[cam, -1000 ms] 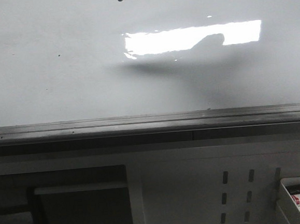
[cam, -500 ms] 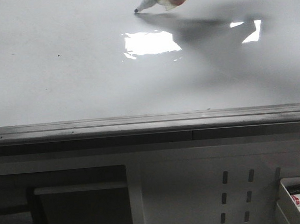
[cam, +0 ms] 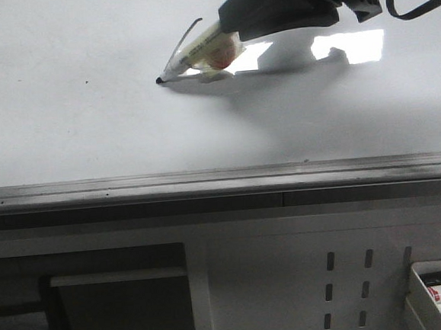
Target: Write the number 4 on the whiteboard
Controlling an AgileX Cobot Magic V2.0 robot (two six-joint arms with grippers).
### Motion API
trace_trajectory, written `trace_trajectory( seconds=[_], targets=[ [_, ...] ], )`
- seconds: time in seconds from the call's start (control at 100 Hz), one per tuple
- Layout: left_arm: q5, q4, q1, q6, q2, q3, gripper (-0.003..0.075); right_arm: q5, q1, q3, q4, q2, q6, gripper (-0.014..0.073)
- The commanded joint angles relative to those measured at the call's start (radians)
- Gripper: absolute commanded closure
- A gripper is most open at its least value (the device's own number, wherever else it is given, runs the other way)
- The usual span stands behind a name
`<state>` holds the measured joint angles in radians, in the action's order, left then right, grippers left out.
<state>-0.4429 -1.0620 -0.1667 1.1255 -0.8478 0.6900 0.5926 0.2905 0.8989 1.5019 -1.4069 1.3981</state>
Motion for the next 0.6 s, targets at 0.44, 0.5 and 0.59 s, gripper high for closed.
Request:
trace_trajectory(
  seconds=[0.44,0.5,0.59],
  targets=[
    [0.026,-0.039,0.003,-0.010,0.010,0.027,0.0270,-0.185,-0.090,-0.125,-0.100,0.318,-0.142,0.0643],
    [0.026,-0.039,0.003,-0.010,0.010,0.027,0.0270,-0.135,-0.096,-0.123,-0.094,0.335,-0.143,0.0643],
    [0.028,-0.041,0.003,-0.010,0.010,0.027,0.0270,-0.088,-0.089,-0.101,-0.094,0.328,-0.139,0.0643]
  ],
)
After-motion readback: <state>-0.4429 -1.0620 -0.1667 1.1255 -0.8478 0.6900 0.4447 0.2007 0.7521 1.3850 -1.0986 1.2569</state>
